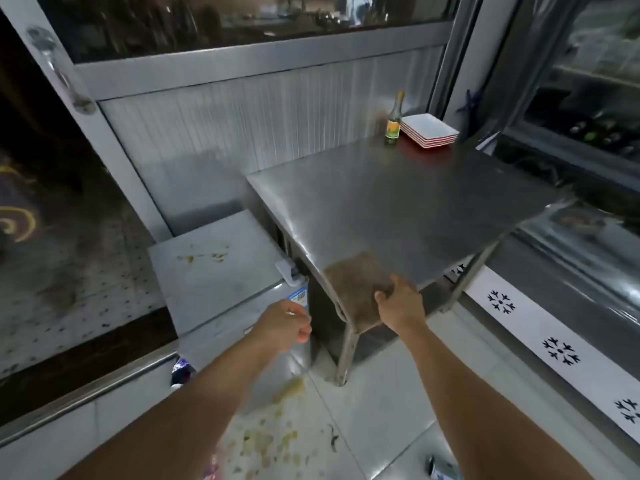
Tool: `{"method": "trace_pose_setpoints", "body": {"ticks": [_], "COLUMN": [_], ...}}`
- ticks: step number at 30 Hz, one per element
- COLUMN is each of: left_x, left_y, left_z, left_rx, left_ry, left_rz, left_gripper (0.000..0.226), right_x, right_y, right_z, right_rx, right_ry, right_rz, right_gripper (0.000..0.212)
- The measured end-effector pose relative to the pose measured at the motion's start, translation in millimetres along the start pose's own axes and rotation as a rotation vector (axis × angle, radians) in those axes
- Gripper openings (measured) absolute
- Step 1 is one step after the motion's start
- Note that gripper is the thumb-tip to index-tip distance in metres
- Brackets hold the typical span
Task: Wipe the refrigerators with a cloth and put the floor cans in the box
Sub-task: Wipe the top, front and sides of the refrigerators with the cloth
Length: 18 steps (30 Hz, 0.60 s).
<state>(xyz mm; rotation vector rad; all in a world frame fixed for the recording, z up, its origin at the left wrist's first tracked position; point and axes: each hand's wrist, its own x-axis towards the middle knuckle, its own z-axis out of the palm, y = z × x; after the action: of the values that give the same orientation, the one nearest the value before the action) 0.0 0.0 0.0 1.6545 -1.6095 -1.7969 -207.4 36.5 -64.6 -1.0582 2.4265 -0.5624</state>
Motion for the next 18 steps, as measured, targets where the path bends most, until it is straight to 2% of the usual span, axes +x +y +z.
{"method": "trace_pose_setpoints", "body": {"ticks": [6,8,12,15,18], "left_x": [53,60,64,63,58], "left_y": [9,8,6,2,-2], "left_z": [-3,-8,-24,-42,-64], "left_rx": [-0.033,-0.025,-0.044,-0.052,-0.01], "left_ry": [0.028,0.025,0.0,-0.026,0.025], "left_rz": [-0.025,-0.038,-0.067,-0.082,-0.099], "left_gripper": [0.011,0.012,0.015,0.014,0.017], "right_x": [43,47,49,40,20], "right_y": [-2,-7,-25,-48,-87], "right_z": [29,35,34,33,35], "right_rx": [-0.217,-0.252,-0.26,-0.272,-0.129], "right_ry": [0.129,0.179,0.116,0.094,0.073], "right_rz": [0.022,0.089,0.227,0.135,-0.028], "right_gripper": [0.056,0.058,0.041,0.031,0.027]}}
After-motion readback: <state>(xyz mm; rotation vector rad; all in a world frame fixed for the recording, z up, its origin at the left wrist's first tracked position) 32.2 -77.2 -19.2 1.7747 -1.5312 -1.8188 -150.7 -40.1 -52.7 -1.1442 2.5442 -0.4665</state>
